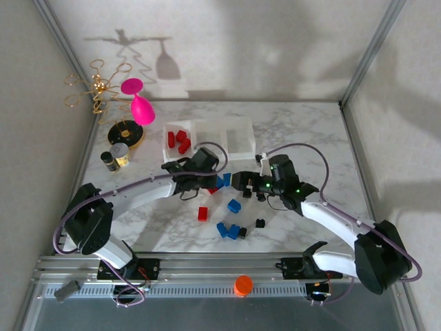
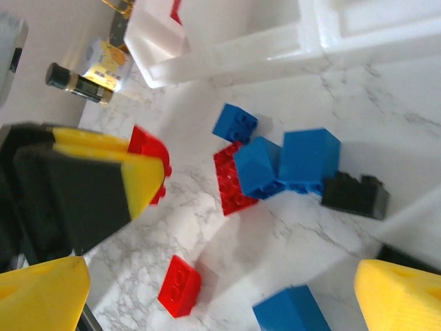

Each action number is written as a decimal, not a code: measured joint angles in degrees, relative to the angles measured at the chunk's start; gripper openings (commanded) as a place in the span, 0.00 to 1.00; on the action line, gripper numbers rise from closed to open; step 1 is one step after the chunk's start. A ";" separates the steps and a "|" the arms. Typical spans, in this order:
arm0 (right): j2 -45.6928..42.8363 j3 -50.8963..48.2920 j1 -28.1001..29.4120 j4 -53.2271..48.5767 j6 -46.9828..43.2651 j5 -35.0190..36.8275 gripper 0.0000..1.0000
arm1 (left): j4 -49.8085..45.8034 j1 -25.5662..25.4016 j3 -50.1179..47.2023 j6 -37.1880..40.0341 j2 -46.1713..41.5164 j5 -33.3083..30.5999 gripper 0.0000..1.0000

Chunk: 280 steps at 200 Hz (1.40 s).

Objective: Sort the legos into containers by color
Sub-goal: Place the lego in the container.

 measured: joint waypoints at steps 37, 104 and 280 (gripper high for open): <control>4.46 2.23 1.81 4.15 0.61 -0.09 0.99 | 0.13 8.13 4.92 -0.02 1.31 -2.40 0.32; 8.90 4.09 2.23 7.61 1.55 -0.04 0.99 | 2.10 18.03 16.17 0.02 16.81 -5.31 0.32; 11.56 7.96 1.75 6.21 0.68 0.37 0.99 | 0.35 23.04 24.57 2.97 22.95 -6.91 0.52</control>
